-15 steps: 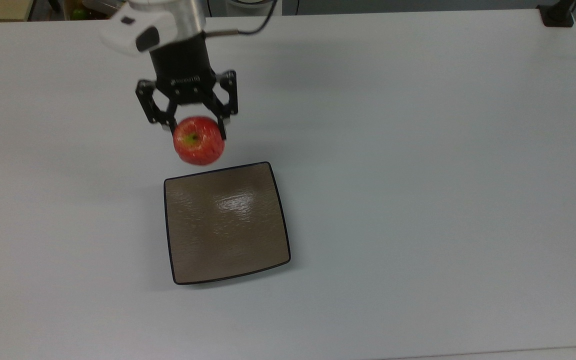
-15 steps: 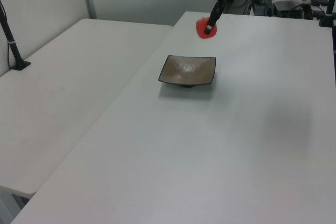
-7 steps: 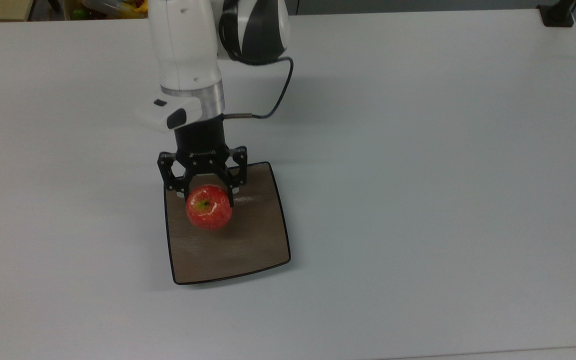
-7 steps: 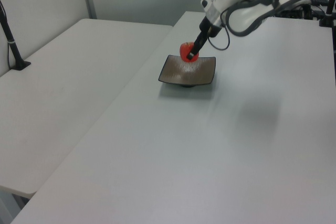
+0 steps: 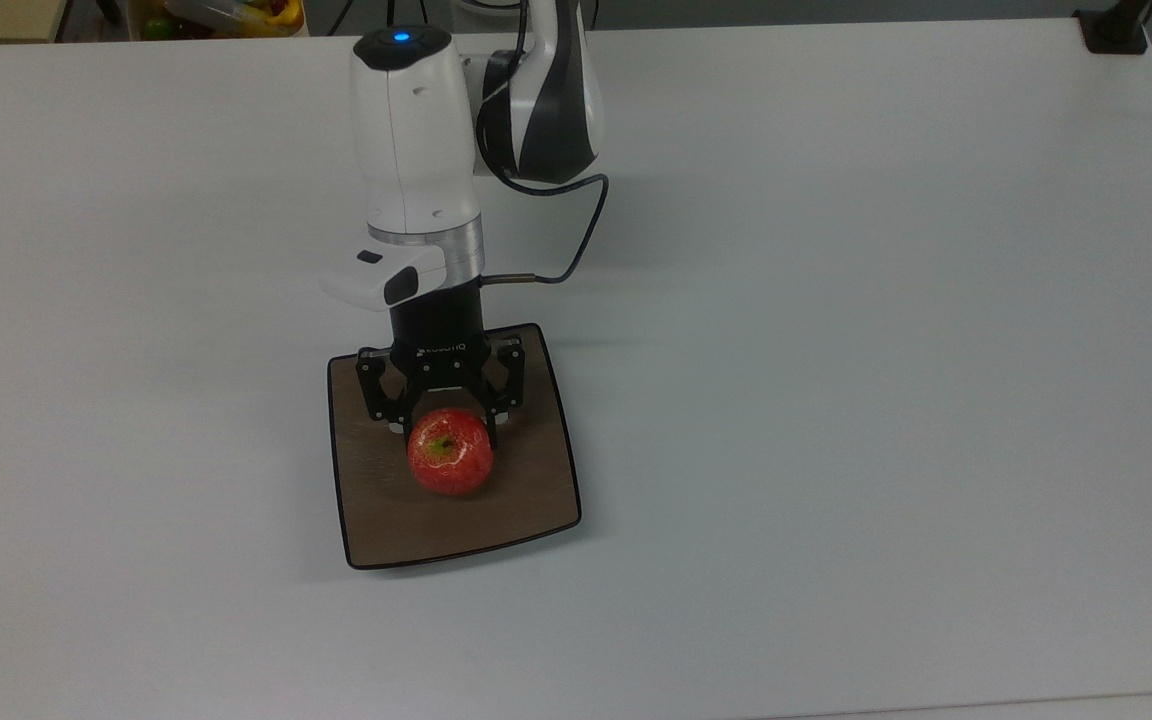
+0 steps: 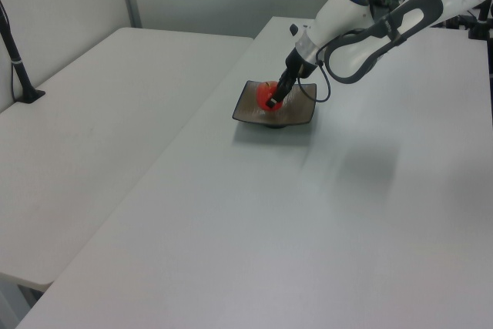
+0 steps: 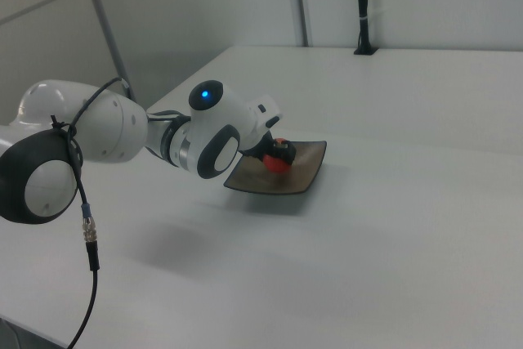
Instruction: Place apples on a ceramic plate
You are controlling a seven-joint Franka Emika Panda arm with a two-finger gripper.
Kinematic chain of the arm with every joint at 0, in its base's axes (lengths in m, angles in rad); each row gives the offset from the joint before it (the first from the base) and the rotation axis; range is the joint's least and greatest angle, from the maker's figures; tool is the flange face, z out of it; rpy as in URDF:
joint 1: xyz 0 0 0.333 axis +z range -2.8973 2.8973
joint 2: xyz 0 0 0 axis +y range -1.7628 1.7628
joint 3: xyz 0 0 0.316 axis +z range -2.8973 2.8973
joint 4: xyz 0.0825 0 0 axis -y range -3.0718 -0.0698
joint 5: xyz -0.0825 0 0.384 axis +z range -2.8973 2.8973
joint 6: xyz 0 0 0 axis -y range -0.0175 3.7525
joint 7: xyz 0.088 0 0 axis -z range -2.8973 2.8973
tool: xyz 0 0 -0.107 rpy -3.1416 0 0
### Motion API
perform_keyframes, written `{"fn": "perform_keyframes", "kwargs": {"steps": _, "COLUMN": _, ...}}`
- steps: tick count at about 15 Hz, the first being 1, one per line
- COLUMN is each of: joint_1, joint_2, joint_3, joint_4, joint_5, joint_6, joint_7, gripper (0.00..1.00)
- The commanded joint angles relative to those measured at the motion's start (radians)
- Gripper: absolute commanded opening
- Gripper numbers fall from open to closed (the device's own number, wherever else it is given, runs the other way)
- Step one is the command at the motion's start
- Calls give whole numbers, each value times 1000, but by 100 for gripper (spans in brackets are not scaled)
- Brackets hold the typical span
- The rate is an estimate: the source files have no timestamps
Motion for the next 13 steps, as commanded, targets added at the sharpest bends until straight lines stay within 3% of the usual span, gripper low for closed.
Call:
{"fn": "perform_keyframes", "kwargs": {"steps": 1, "joint_1": 1, "joint_2": -1, "joint_3": 2, "joint_4": -3, "joint_5": -5, "joint_6": 18, "joint_7": -11, "gripper": 100}}
{"fn": "perform_keyframes", "kwargs": {"steps": 7, "joint_1": 8, "joint_2": -54, "joint_3": 0, "joint_4": -4, "joint_5": -4, "joint_6": -28, "joint_7": -5, "gripper": 100}}
{"fn": "perform_keyframes", "kwargs": {"steps": 13, "joint_1": -6, "joint_2": -285, "joint_3": -20, "joint_4": 8, "joint_5": -5, "joint_6": -439, "joint_7": 20, "gripper": 100}}
